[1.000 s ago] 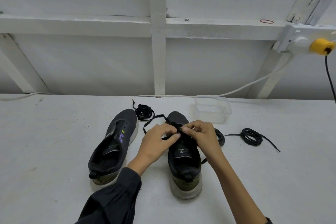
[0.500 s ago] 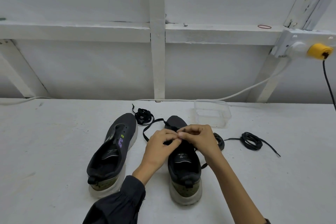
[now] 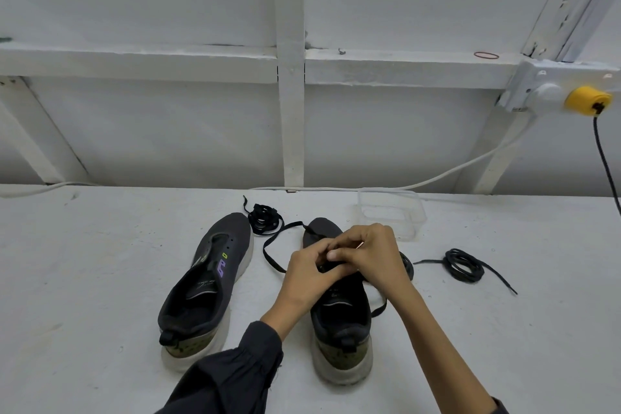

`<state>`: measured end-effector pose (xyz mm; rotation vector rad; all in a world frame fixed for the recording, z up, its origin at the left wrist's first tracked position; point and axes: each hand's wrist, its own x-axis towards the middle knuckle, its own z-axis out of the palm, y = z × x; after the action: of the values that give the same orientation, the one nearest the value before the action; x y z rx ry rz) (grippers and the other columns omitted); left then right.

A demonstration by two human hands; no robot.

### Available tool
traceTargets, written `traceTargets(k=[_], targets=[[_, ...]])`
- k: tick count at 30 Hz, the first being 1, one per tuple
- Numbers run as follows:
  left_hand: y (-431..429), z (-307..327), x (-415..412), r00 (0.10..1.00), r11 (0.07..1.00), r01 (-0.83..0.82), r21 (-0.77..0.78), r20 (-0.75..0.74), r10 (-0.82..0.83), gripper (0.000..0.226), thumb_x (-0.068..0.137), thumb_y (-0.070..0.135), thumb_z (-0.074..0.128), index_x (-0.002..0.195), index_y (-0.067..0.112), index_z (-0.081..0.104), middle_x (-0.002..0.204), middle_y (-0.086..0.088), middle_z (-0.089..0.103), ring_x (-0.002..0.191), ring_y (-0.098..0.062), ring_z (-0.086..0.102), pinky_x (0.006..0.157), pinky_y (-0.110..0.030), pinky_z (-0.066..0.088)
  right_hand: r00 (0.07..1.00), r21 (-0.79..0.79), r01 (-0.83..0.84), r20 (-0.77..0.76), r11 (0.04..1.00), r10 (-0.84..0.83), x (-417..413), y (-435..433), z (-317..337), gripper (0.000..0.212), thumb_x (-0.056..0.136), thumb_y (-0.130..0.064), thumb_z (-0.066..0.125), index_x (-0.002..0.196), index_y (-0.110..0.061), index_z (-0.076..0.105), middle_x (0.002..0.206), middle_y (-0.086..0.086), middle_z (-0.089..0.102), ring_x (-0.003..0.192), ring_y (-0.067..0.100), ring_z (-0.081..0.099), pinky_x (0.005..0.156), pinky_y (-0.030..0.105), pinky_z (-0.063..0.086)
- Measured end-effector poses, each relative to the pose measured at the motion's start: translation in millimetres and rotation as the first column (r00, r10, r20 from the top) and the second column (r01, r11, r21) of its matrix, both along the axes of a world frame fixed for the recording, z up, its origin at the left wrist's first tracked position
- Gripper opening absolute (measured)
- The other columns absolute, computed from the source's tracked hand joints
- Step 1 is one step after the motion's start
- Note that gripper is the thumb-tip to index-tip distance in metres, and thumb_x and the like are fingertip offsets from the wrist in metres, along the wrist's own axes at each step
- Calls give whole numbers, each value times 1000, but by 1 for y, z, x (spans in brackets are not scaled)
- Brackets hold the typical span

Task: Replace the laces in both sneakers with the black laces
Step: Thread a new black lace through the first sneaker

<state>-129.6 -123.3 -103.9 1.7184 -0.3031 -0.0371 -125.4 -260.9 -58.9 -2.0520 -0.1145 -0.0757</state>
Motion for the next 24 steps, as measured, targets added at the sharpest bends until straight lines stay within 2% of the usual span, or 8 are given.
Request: traceTargets(k=[5,7,11,15,18,20,22,24], targets=[[2,-2,3,1000,998,28,49,-4,-28,25,75,33,80,98,27,72,89,1,74,88,-19,70,86,-41,56,999,155,-37,9,987,36,3,-2,11,26,70,6,78,64,-19,74,57,0,68,49,11,60,56,26,49],[3,-2,4,999,998,41,41,-38,-40,24,74,34,80,95,27,71,89,1,74,88,-17,71,87,-39,56,999,228,-46,38,973,38,7,0,23,23,70,7,77,64,-15,74,57,5,67,47,15,57,56,30,48],[4,0,4,991,995,89,-40,-96,-92,26,78,15,80,102,17,70,97,0,75,94,-13,71,90,-27,53,993,352,-63,118,934,22,24,6,61,21,70,8,78,67,-12,74,60,2,69,49,7,53,55,18,46],[6,1,3,990,994,97,-48,-97,-102,26,78,15,80,102,20,71,98,2,75,95,-12,70,89,-23,53,956,507,-36,269,861,-118,53,6,96,18,72,9,76,73,-8,73,57,-4,68,50,10,52,55,19,46],[6,0,2,992,995,79,-53,-99,-84,25,78,14,80,101,20,71,97,1,75,94,-13,70,88,-22,53,921,579,55,284,814,-265,73,8,95,13,73,7,76,76,-5,74,61,-1,68,53,12,55,57,22,49],[5,0,1,992,997,73,-36,-97,-77,23,80,16,79,100,20,71,97,2,75,95,-10,70,88,-21,53,945,538,76,229,839,-233,82,7,80,15,75,5,76,84,-6,75,70,1,71,62,14,64,67,28,58],[6,-3,0,994,997,66,-25,-90,-68,21,82,18,77,102,19,71,97,4,75,95,-8,69,88,-19,52,987,380,71,110,922,-121,86,-1,63,38,76,2,77,112,-9,71,95,2,71,82,21,70,79,38,60],[6,-5,-1,995,998,51,-25,-84,-53,19,84,17,75,102,19,71,96,5,75,94,-7,70,87,-19,52,999,135,50,-23,990,-47,81,-13,51,64,78,-9,80,136,-17,55,116,1,59,97,26,66,73,35,61]])
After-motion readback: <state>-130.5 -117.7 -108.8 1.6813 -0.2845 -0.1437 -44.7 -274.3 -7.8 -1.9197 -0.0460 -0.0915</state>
